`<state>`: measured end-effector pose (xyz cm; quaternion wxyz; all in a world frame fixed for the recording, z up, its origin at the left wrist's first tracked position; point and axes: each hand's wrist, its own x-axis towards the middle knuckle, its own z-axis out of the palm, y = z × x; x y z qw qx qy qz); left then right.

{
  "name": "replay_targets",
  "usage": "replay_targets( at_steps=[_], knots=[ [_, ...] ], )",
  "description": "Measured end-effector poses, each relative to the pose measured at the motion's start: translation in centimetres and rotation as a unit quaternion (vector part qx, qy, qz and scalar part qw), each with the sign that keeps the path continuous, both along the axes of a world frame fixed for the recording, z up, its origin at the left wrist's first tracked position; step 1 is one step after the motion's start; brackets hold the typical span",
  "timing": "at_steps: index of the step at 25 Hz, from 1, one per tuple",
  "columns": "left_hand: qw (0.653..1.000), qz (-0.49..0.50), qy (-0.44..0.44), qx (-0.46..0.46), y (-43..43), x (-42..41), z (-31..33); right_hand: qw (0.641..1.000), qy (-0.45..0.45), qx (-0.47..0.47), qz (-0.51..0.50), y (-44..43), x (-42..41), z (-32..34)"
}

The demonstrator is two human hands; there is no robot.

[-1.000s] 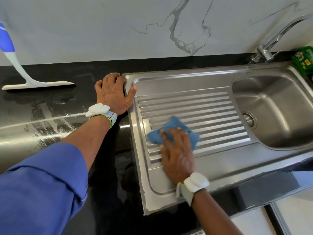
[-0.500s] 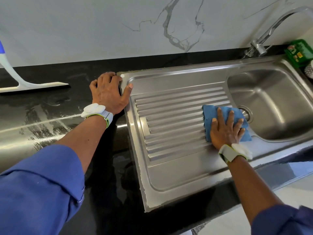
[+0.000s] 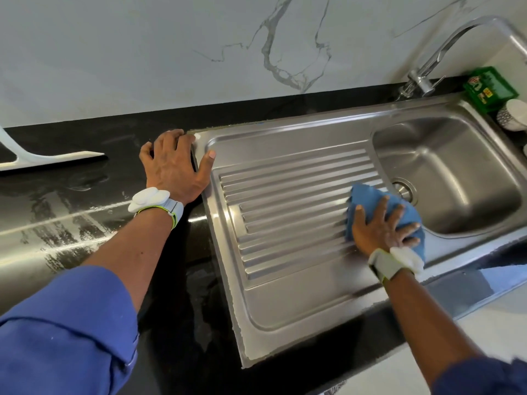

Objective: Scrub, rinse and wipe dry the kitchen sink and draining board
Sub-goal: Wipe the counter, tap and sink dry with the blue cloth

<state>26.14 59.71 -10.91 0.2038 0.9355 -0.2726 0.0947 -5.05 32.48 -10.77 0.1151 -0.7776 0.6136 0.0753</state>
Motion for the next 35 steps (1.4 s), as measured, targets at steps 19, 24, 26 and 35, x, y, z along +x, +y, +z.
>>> replay_targets(
  at_steps=[19,24,26,35],
  knots=[
    [1.000,-0.013,0.005,0.006,-0.1,0.0,0.1,0.858,-0.035,-0.017,0.512,16.5,-0.7,0.8],
    [1.000,-0.020,0.000,0.000,0.1,0.0,0.0,0.989,-0.005,-0.014,0.148,1.9,-1.7,0.4],
    [1.000,-0.022,0.001,0.010,0.0,-0.1,0.1,0.999,-0.016,0.030,0.038,-1.0,-0.2,0.6],
    [1.000,-0.023,-0.015,0.011,0.1,-0.3,0.4,0.879,-0.071,-0.036,0.469,19.3,2.4,-0.5]
  ],
)
